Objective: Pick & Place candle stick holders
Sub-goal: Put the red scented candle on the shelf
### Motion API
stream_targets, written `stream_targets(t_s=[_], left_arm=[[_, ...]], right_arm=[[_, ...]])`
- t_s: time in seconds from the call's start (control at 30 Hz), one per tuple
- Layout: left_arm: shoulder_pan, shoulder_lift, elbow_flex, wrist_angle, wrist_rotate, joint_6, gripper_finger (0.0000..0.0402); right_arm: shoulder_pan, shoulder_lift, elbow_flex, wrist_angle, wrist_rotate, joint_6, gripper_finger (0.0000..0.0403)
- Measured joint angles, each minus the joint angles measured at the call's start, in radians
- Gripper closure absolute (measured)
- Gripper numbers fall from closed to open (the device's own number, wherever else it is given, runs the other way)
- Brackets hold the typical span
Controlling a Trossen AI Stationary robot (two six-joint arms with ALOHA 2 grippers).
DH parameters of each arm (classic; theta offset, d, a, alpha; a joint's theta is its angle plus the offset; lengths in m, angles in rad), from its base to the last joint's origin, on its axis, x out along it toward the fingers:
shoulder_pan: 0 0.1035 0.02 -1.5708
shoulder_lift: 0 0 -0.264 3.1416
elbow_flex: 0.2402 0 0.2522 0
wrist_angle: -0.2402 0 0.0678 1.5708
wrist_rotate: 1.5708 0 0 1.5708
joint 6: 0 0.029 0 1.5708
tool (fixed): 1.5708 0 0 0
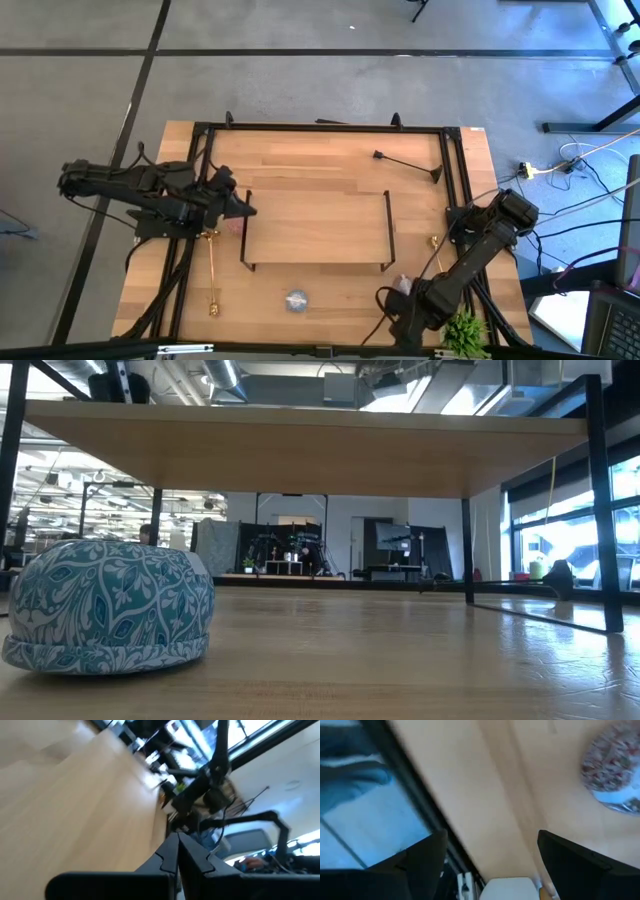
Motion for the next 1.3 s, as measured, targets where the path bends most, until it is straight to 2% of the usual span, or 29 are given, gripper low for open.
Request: stream_targets(t_s=[0.17, 0.23, 0.43, 0.57, 0.7, 0.87, 1.0, 1.17, 1.3], left_arm=[[-0.068, 0.027, 0.0, 0.132, -0.095, -0.028, 0.0399], [-0.107, 0.045, 0.0, 0.185, -0.152, -0.035, 0.0399], [-0.25, 0.144, 0.0, 0.351, -0.359, -0.046, 0.0399], [-0.353, 0.246, 0.0, 0.463, -0.485, -0.047, 0.0399], [-0.453, 0.37, 0.0, 0.598, -0.598, -0.051, 0.0399], [-0.549, 0.529, 0.0, 0.772, -0.703, -0.062, 0.04], [-0.6, 0.635, 0.0, 0.895, -0.758, -0.074, 0.0399], [-0.643, 0.715, 0.0, 1.012, -0.815, -0.073, 0.04], [-0.662, 0.736, 0.0, 1.058, -0.849, -0.073, 0.0398]], right_arm=[[0.0, 0.0, 0.093, -0.133, 0.006, -0.185, 0.0089], [0.0, 0.0, 0.137, -0.216, 0.05, -0.251, 0.0089], [0.036, 0.0, 0.248, -0.38, 0.295, -0.384, 0.0089], [0.076, -0.001, 0.24, -0.417, 0.453, -0.402, 0.0089], [0.123, -0.001, 0.194, -0.42, 0.548, -0.365, 0.0089], [0.169, 0.0, 0.116, -0.403, 0.566, -0.243, 0.0089], [0.179, 0.0, 0.059, -0.293, 0.514, -0.163, 0.0089], [0.179, 0.0, 0.037, -0.149, 0.486, -0.177, 0.0093], [0.165, 0.0, 0.036, -0.181, 0.506, -0.248, 0.0102]])
